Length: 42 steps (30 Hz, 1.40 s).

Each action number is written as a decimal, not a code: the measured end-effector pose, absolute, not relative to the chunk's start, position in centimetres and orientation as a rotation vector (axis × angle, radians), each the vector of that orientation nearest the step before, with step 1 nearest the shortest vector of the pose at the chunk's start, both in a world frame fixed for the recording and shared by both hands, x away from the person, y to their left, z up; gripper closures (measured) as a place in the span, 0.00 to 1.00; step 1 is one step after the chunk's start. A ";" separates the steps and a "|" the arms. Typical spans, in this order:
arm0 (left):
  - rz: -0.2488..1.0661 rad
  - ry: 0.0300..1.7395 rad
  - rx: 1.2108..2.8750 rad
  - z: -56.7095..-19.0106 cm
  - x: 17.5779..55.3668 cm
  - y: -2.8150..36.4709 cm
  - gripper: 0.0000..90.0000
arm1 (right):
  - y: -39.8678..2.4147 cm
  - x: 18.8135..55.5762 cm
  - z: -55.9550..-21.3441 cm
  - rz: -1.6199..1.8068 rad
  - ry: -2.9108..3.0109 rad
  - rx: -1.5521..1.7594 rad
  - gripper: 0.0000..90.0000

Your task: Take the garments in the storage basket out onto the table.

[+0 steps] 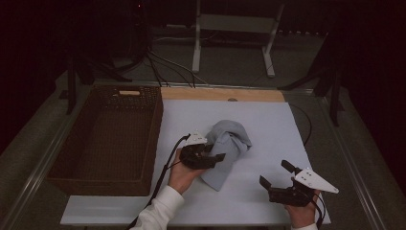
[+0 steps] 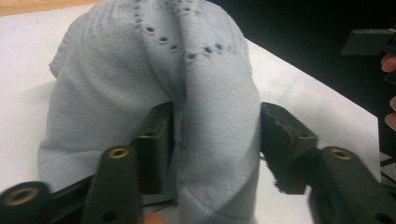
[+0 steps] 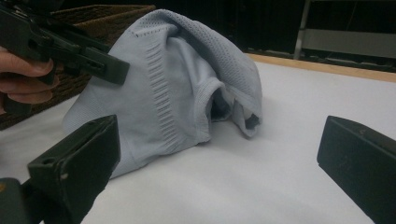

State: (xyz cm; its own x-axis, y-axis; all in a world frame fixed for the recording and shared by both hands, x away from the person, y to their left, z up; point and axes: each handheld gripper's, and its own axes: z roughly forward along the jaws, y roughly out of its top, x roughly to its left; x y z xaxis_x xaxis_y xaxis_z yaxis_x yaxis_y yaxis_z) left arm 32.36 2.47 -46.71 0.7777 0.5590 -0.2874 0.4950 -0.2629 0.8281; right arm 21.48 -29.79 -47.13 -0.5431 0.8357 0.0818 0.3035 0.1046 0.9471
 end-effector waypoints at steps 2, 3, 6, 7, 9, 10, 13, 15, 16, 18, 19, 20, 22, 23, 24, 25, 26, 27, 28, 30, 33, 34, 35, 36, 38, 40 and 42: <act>0.083 0.813 1.914 -46.7 32.4 2.5 0.43 | -29.8 21.5 -47.1 1.445 1.904 1.108 0.00; 0.096 0.817 1.915 -46.6 32.4 2.5 0.39 | -29.8 21.5 -47.1 1.445 1.905 1.109 0.00; 0.125 0.836 1.913 -46.5 32.3 2.5 0.25 | -29.8 21.5 -47.1 1.446 1.905 1.109 0.00; 0.137 0.848 1.915 -46.4 32.3 2.5 0.20 | -29.8 21.5 -47.1 1.445 1.906 1.109 0.00; 0.152 0.863 1.912 -46.4 32.3 2.6 0.14 | -29.8 21.5 -47.1 1.445 1.907 1.109 0.00; 0.159 0.870 1.911 -46.3 32.4 2.6 0.10 | -29.8 21.5 -47.1 1.444 1.907 1.108 0.00; 0.164 0.864 1.914 -46.2 32.4 2.7 0.02 | -29.8 21.5 -47.1 1.446 1.905 1.109 0.00; 0.173 0.857 1.915 -46.1 32.3 2.8 0.00 | -29.8 21.5 -47.1 1.447 1.904 1.110 0.00; 0.180 0.853 1.914 -46.1 32.3 2.9 0.00 | -29.8 21.5 -47.1 1.447 1.905 1.110 0.00; 0.191 0.851 1.906 -45.9 32.2 3.0 0.00 | -29.8 21.5 -47.1 1.447 1.906 1.109 0.00; 0.197 0.851 1.904 -45.8 32.2 3.1 0.00 | -29.8 21.5 -47.1 1.447 1.905 1.109 0.00; 0.203 0.852 1.903 -45.8 32.2 3.1 0.00 | -29.8 21.5 -47.1 1.447 1.905 1.108 0.00; 0.211 0.855 1.901 -45.8 32.3 3.4 0.00 | -29.8 21.5 -47.1 1.447 1.905 1.107 0.00; 0.213 0.855 1.900 -45.7 32.3 3.5 0.00 | -29.8 21.5 -47.1 1.447 1.904 1.108 0.00; 0.218 0.855 1.898 -45.7 32.3 3.6 0.00 | -29.8 21.5 -47.1 1.447 1.904 1.109 0.00; 0.222 0.856 1.896 -45.7 32.3 3.7 0.00 | -29.8 21.5 -47.1 1.446 1.903 1.109 0.00; 0.225 0.856 1.894 -45.6 32.2 3.8 0.00 | -29.8 21.5 -47.1 1.447 1.903 1.109 0.00; 0.228 0.857 1.891 -45.6 32.2 3.8 0.00 | -29.8 21.5 -47.1 1.447 1.902 1.109 0.00; 0.235 0.855 1.891 -45.6 32.1 3.8 0.00 | -29.8 21.5 -47.1 1.447 1.903 1.108 0.00; 0.243 0.854 1.891 -45.5 32.0 4.0 0.00 | -29.8 21.5 -47.1 1.447 1.903 1.107 0.00; 0.250 0.852 1.891 -45.5 31.9 4.0 0.00 | -29.8 21.5 -47.1 1.447 1.902 1.108 0.00; 0.251 0.853 1.891 -45.5 31.9 4.1 0.00 | -29.8 21.5 -47.1 1.446 1.903 1.109 0.00; 0.251 0.852 1.893 -45.4 31.9 4.1 0.00 | -29.8 21.5 -47.1 1.447 1.902 1.110 0.00; 0.253 0.853 1.893 -45.4 31.8 4.2 0.00 | -29.8 21.5 -47.1 1.447 1.901 1.110 0.00; 0.256 0.853 1.890 -45.3 31.8 4.3 0.00 | -29.8 21.5 -47.1 1.447 1.902 1.109 0.00; 0.265 0.851 1.887 -45.2 31.7 4.5 0.00 | -29.8 21.5 -47.1 1.447 1.903 1.108 0.00; 0.269 0.856 1.883 -45.1 31.6 4.7 0.00 | -29.8 21.5 -47.1 1.447 1.904 1.106 0.00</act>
